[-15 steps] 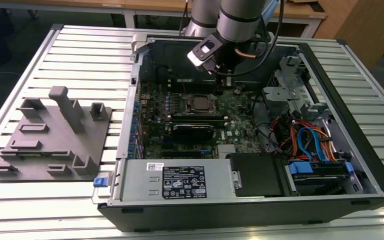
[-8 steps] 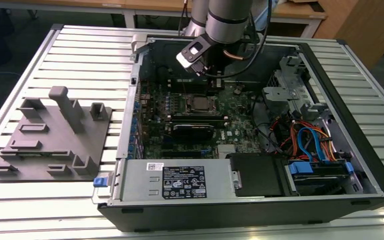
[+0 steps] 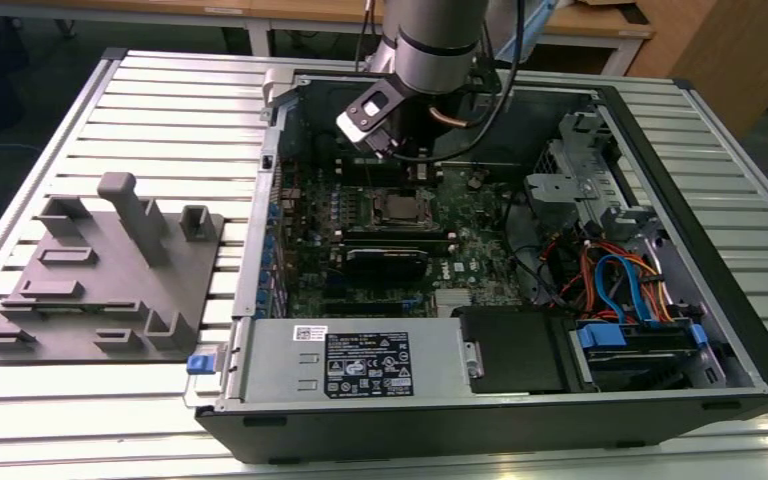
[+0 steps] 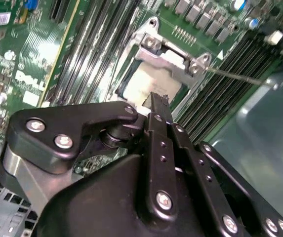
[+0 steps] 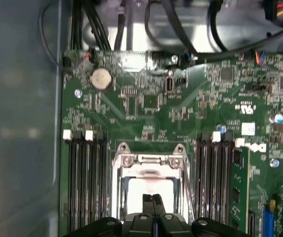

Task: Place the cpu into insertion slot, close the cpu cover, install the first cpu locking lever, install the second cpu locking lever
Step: 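Close the cpu cover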

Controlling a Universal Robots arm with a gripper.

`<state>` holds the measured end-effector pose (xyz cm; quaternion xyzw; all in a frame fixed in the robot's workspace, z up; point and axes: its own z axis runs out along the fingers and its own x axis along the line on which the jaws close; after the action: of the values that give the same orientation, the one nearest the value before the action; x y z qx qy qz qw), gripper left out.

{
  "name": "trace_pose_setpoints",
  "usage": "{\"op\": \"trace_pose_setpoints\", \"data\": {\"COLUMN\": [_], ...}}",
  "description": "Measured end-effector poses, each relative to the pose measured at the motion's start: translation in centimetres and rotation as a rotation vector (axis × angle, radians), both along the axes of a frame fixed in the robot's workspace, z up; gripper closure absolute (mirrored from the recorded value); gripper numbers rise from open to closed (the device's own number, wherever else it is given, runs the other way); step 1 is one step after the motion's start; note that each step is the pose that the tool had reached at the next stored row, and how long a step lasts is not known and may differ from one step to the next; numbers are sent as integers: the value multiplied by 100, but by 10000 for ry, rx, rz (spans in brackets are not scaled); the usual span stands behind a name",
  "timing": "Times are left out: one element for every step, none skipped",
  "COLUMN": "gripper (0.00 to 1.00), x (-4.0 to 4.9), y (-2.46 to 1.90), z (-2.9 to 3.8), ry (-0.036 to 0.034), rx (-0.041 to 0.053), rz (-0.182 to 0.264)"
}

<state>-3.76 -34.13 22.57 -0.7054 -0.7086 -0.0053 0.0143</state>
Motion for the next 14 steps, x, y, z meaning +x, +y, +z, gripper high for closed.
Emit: {"op": "trace_pose_setpoints", "data": {"gripper": [90, 90, 90, 90, 90, 90, 90, 90, 90, 90, 90, 90, 90, 90], "x": [-19, -42, -67, -89, -109, -129, -148, -170, -188, -201, -217, -231, -241, -249], "y": [0, 0, 0, 0, 0, 0, 0, 0, 0, 1, 1, 0, 0, 0], "z": [-9, -19, -28, -37, -45, -51, -56, -61, -66, -76, -88, -101, -114, -125], "ry": [3, 6, 6, 7, 7, 7, 8, 7, 7, 5, 5, 6, 6, 6], "rx": [1, 0, 1, 0, 0, -2, -1, -1, 0, 3, 3, 1, 1, 1], "rz": [1, 0, 0, -2, -10, -24, -38, -41, -42, -42, -42, -41, -41, -41]}}
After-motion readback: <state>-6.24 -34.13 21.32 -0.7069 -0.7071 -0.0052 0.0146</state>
